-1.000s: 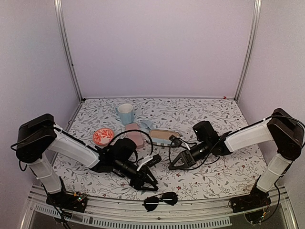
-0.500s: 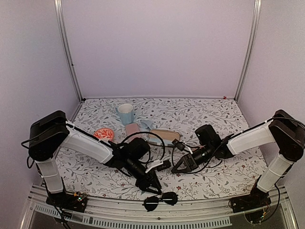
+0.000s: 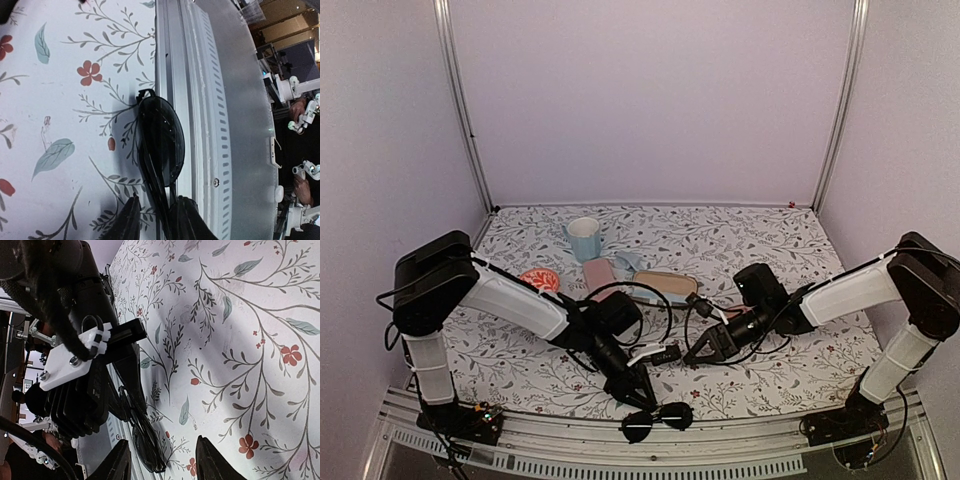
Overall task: Organize the sunglasses
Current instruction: Pick up the sunglasses from the center of the board.
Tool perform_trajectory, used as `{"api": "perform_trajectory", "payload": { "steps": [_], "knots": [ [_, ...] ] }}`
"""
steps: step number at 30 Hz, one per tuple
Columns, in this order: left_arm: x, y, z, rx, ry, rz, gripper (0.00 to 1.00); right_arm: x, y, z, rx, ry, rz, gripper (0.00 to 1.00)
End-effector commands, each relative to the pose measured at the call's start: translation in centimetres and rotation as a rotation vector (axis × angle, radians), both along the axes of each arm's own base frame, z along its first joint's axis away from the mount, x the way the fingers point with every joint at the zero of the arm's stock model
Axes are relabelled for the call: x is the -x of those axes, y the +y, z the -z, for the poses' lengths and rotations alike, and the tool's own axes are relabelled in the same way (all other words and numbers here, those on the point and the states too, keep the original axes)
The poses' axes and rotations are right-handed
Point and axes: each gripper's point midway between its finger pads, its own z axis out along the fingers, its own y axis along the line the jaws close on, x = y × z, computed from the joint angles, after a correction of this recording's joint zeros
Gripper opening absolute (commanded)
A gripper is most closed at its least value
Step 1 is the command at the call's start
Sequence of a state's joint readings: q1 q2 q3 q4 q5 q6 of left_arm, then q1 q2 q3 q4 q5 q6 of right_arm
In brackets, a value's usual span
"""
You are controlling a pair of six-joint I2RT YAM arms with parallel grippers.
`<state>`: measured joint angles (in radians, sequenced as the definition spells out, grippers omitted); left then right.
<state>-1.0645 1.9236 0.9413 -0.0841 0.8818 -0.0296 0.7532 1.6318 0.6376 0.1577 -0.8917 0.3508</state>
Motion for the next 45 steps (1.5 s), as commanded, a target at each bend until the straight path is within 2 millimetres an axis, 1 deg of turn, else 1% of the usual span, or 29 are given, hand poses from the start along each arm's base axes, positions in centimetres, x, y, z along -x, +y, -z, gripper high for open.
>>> {"api": "perform_trajectory", "payload": {
  "steps": [1, 6, 9, 11, 22, 27, 31, 32, 33, 34, 41, 45],
  "knots": [
    [0.4, -0.2, -0.2, 0.010, 0.020, 0.033, 0.26, -0.2, -0.6, -0.2, -0.006, -0.027, 0.016, 0.45],
    [0.4, -0.4, -0.1, 0.012, 0.031, 0.040, 0.22, -0.3, -0.8, -0.3, -0.007, -0.029, 0.023, 0.45],
    [0.5, -0.6, -0.4, 0.022, 0.035, 0.046, 0.20, -0.3, -1.0, -0.3, -0.006, -0.031, 0.027, 0.45],
    [0.6, -0.5, 0.7, -0.004, 0.058, 0.049, 0.19, -0.3, -1.2, -0.3, -0.005, -0.029, 0.033, 0.45],
    [0.6, -0.5, 0.6, -0.015, 0.065, 0.059, 0.11, -0.5, -1.4, -0.5, -0.008, -0.034, 0.039, 0.45],
    [0.4, -0.7, -0.2, 0.001, 0.051, 0.054, 0.06, -0.6, -1.3, -0.3, -0.007, -0.031, 0.034, 0.45],
    [0.4, -0.8, -0.3, 0.008, 0.048, 0.053, 0.00, -0.6, -1.4, 0.0, -0.001, -0.029, 0.036, 0.45],
    [0.3, -0.8, -0.2, 0.007, 0.047, 0.052, 0.00, -0.6, -1.4, 0.0, -0.002, -0.030, 0.036, 0.45],
    [0.2, -1.0, -1.5, 0.035, 0.029, 0.052, 0.00, -0.6, -1.4, 0.0, -0.002, -0.030, 0.037, 0.45],
    [0.1, -1.0, -1.8, 0.041, 0.023, 0.050, 0.00, -0.6, -1.4, 0.0, -0.002, -0.031, 0.039, 0.45],
    [-0.6, -1.2, -3.3, 0.068, -0.028, 0.029, 0.00, -0.7, -1.4, -0.1, -0.004, -0.032, 0.044, 0.45],
    [-1.5, -1.1, -3.7, 0.064, -0.074, 0.005, 0.00, -0.7, -1.3, -0.4, -0.009, -0.035, 0.046, 0.45]
  ]
}}
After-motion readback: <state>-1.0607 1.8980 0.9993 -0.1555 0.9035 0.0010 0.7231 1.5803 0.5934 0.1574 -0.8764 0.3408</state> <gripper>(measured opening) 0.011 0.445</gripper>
